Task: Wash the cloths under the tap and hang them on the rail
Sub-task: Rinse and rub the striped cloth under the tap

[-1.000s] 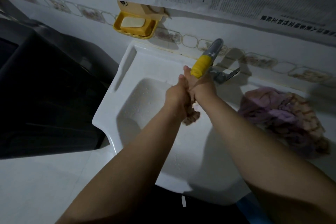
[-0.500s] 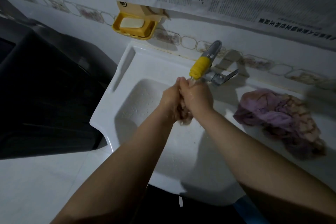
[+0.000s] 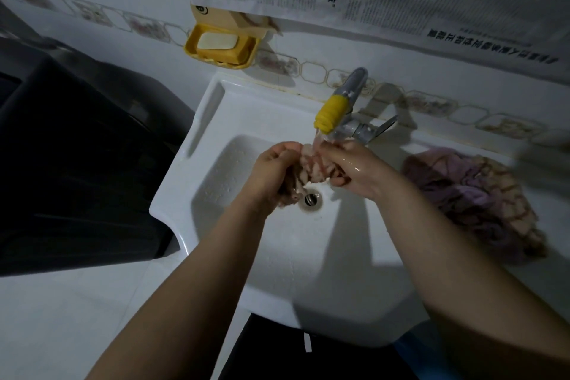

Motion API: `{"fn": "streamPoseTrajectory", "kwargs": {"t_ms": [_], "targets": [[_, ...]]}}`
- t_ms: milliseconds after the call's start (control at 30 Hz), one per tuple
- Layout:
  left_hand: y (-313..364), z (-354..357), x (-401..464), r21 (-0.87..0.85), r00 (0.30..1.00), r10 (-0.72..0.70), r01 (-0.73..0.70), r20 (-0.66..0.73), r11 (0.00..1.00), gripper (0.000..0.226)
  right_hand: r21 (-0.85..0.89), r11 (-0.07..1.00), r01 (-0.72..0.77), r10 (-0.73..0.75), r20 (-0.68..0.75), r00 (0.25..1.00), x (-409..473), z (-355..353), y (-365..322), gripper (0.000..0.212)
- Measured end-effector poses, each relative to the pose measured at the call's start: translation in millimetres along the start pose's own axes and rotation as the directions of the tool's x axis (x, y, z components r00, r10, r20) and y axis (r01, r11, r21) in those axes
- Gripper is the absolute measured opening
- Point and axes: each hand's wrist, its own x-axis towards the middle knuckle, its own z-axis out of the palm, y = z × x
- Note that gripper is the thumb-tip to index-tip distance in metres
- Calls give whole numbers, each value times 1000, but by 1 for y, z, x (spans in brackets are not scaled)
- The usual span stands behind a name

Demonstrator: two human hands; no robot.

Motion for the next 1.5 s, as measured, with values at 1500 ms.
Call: {"fn": "streamPoseTrajectory", "kwargs": {"t_ms": [1500], "targets": [[9,22,1,-109,970,-200,215,137,970,46,-314,944,-98,-20,-352,936,30,7,10,37]]}}
